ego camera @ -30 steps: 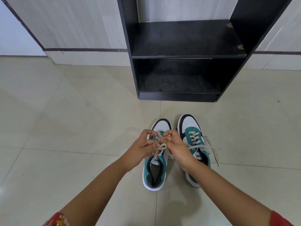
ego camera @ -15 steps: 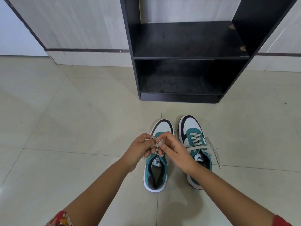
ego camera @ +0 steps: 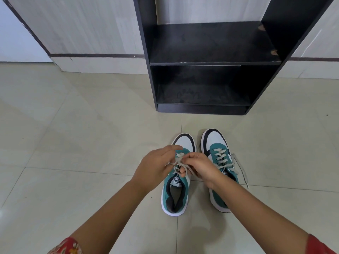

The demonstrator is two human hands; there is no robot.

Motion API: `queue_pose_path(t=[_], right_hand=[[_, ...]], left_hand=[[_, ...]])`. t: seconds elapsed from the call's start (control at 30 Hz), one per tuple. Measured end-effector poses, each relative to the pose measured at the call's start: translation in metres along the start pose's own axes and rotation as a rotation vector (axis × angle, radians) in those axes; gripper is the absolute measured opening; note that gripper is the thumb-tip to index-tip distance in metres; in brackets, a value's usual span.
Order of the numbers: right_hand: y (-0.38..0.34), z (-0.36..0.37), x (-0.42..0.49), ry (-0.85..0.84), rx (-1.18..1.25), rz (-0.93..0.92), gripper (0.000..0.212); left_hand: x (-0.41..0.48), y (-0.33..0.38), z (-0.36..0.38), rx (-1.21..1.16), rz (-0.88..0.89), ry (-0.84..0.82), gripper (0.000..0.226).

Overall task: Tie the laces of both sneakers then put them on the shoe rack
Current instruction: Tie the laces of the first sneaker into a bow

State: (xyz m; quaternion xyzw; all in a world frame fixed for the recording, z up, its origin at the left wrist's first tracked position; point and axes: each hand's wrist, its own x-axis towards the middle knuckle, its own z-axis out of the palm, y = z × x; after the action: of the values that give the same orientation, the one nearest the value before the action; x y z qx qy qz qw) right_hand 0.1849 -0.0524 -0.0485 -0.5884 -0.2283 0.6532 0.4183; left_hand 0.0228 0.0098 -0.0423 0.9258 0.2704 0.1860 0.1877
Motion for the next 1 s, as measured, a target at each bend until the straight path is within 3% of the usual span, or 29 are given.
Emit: queue_pose_path(t=[0.07, 0.1, 0.2, 0.27, 0.37, 0.43, 0.5, 0.73, 0.83, 0.93, 1.0], right_hand=[[-0.001, -0.002, 0.001, -0.013, -0.051, 0.024, 0.016], [-0.002, -0.002, 0.0, -0.03, -0.076, 0.038, 0.016], [-0.001, 0.001, -0.004, -0.071, -0.136, 0.076, 0.019], [0.0, 0.003, -0.006, -0.052, -0.101, 0.053, 0.021], [0.0, 0.0, -0.014, 0.002, -0.13, -0.086, 0.037], [0.004, -0.001, -0.021, 0.045, -0.342, -0.191, 0.047], [0.012, 0.001, -0.025, 0.052, -0.53, -0.284, 0.041], [0.015, 0.005, -0.026, 0.062, -0.617, -0.317, 0.027], [0.017, -0.001, -0.03, 0.208, -0.67, -0.271, 0.03], [0.025, -0.01, -0.037, 0.416, -0.444, -0.218, 0.033], [0.029, -0.01, -0.041, 0.406, -0.014, -0.141, 0.026]], left_hand=[[0.0, -0.005, 0.0, 0.088, 0.135, -0.031, 0.004], [-0.002, -0.007, 0.001, 0.162, 0.186, -0.038, 0.01], [-0.006, -0.007, 0.006, 0.282, 0.251, -0.056, 0.005], [-0.007, -0.005, 0.01, 0.115, 0.051, -0.054, 0.01], [-0.001, -0.001, 0.006, -0.573, -0.603, -0.107, 0.025], [0.003, -0.004, 0.002, -0.91, -0.837, -0.12, 0.03], [0.003, -0.003, -0.001, -1.032, -0.893, -0.169, 0.031], [0.004, 0.004, -0.003, -1.019, -0.879, -0.202, 0.026], [0.001, 0.005, -0.006, -0.949, -0.937, -0.233, 0.021], [-0.013, -0.01, -0.002, -1.139, -1.122, -0.11, 0.014], [-0.025, -0.018, 0.004, -1.491, -1.265, -0.013, 0.02]])
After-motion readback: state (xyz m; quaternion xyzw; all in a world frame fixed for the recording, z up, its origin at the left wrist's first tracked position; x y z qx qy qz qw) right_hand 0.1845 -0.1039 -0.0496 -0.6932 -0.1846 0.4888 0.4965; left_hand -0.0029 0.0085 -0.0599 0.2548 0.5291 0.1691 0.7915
